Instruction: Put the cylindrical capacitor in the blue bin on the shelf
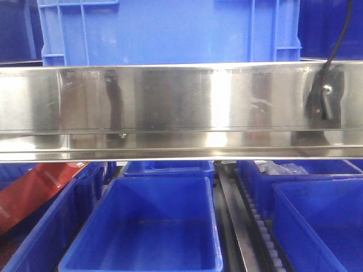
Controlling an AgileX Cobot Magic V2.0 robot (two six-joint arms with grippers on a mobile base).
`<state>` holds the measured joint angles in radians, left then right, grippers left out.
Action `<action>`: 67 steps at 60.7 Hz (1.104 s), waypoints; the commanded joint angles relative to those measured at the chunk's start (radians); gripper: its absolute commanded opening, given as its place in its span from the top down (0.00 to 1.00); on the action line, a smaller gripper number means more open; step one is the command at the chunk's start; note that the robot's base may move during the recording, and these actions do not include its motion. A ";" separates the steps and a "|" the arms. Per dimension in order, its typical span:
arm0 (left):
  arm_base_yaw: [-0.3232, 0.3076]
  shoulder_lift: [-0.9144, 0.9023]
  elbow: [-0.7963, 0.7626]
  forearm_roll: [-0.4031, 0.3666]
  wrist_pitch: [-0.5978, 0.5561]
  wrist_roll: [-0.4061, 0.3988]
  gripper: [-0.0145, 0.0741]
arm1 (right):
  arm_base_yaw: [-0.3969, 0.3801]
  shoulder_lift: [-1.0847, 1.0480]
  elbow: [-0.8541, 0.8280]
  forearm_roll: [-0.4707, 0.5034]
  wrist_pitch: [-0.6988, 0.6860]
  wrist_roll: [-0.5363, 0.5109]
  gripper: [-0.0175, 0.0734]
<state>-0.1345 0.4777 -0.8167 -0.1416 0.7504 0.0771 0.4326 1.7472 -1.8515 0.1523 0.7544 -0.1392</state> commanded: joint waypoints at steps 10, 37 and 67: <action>0.002 -0.003 -0.001 -0.004 -0.043 -0.005 0.96 | -0.005 -0.154 -0.006 0.001 0.031 -0.004 0.73; 0.002 -0.001 -0.001 0.038 -0.047 -0.005 0.96 | -0.124 -0.585 0.499 -0.006 -0.143 -0.002 0.99; -0.065 0.040 0.027 0.045 -0.111 -0.005 0.96 | -0.134 -1.103 1.174 -0.007 -0.449 -0.002 0.99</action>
<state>-0.1752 0.5015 -0.7921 -0.0980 0.6602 0.0771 0.3042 0.7230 -0.7444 0.1500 0.3621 -0.1392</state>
